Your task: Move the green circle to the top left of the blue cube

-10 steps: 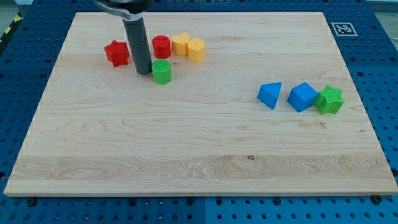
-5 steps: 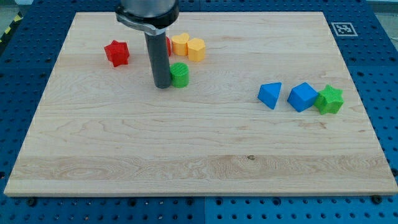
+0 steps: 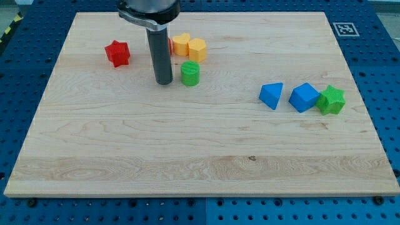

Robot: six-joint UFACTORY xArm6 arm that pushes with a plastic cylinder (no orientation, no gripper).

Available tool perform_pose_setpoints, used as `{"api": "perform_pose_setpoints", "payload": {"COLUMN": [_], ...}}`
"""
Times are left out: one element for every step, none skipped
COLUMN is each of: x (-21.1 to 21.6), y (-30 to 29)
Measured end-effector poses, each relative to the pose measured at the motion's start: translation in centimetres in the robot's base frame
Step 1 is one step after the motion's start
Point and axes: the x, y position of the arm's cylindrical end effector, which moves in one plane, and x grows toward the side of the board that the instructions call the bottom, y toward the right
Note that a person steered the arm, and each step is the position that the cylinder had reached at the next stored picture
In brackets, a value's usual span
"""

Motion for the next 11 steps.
{"api": "perform_pose_setpoints", "payload": {"x": [-0.5,-1.1,-1.1,-1.1,-1.1,-1.1,-1.1,-1.1,-1.1,-1.0,2.2], "y": [0.0,0.0,0.0,2.3,6.2,11.6,18.3,22.7,21.7,18.2,16.8]}}
